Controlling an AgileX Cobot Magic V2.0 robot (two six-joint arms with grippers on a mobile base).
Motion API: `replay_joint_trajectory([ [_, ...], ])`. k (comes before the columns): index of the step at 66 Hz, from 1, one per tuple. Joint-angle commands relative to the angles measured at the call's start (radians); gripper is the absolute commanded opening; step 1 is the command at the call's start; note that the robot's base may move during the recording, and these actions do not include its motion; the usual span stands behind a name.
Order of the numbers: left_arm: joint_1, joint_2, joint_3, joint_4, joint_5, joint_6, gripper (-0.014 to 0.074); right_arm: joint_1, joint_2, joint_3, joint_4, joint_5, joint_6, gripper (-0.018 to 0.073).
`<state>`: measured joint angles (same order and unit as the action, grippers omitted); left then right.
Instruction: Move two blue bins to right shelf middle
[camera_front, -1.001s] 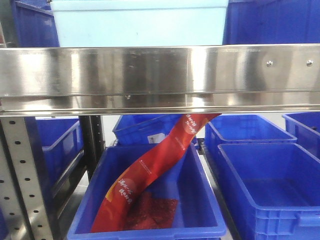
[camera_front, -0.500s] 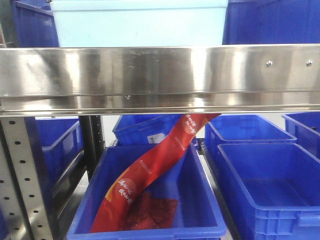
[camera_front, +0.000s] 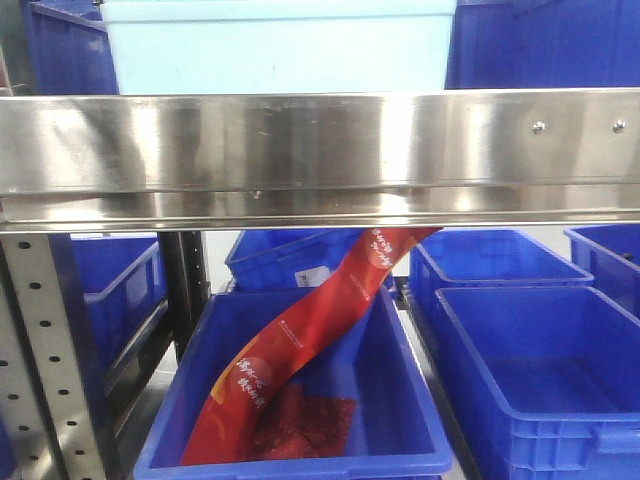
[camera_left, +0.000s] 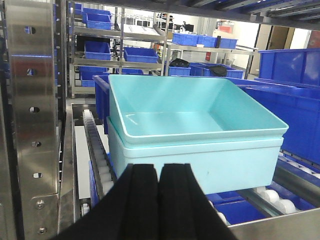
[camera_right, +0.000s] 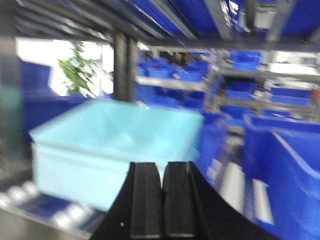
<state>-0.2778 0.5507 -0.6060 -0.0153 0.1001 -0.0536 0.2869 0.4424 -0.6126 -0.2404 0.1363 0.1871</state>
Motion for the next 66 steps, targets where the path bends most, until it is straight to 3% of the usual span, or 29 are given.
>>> replay_joint_trajectory([
  [1, -0.008, -0.006, 0.0, 0.003, -0.02, 0.002, -0.0111, -0.072, -0.06, 0.095, 0.067, 0.01, -0.103, -0.0167],
  [11, -0.008, -0.006, 0.0, 0.003, -0.02, 0.002, -0.0111, -0.223, -0.179, 0.32, 0.181, -0.002, -0.103, -0.0167],
  [24, -0.008, -0.006, 0.0, 0.003, -0.02, 0.002, -0.0111, -0.341, -0.327, 0.528, 0.202, -0.041, -0.103, -0.0167],
  [35, -0.008, -0.006, 0.0, 0.003, -0.02, 0.002, -0.0111, -0.356, -0.442, 0.61, 0.202, -0.039, -0.103, -0.0167],
  [42, -0.008, -0.006, 0.0, 0.003, -0.02, 0.002, -0.0111, -0.36, -0.442, 0.613, 0.202, -0.049, -0.171, -0.0167],
  [66, -0.008, -0.006, 0.0, 0.003, -0.022, 0.002, -0.0111, -0.373, -0.442, 0.613, 0.204, -0.082, -0.171, -0.0167],
])
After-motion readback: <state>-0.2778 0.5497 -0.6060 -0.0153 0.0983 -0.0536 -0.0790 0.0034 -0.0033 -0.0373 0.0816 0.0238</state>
